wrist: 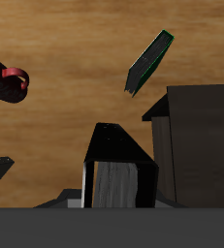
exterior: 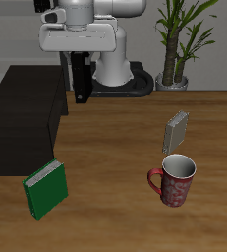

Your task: Place the black book upright on top of the shelf

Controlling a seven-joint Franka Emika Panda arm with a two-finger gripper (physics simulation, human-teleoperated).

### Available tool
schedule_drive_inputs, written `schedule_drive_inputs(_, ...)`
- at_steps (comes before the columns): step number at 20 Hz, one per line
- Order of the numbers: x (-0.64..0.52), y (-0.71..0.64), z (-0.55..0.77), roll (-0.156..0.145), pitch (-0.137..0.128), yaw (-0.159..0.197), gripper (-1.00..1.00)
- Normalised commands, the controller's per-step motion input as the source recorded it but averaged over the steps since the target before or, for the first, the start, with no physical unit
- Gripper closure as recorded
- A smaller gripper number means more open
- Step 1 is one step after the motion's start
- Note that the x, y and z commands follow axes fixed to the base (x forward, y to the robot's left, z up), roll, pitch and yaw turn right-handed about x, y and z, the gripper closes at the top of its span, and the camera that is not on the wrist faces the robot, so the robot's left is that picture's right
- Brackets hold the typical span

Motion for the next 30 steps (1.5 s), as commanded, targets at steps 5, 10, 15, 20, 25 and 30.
schedule_drive_inputs(5,-0.06,-0.46,0.31,0.019,0.045,-0.022,1.00)
schedule_drive_inputs(10,-0.09,-0.32,0.20,0.005,-0.003,-0.002,1.00)
schedule_drive_inputs(15,-0.05,-0.15,0.10,0.017,0.011,0.012,1.00)
schedule_drive_inputs(20,0.05,-0.39,0.08,-0.038,-0.011,-0.023,1.00)
schedule_drive_inputs(25,0.00,-0.33,0.02,-0.051,-0.017,-0.022,1.00)
schedule_drive_inputs(30,0.06,-0.27,-0.04,-0.059,-0.005,-0.018,1.00)
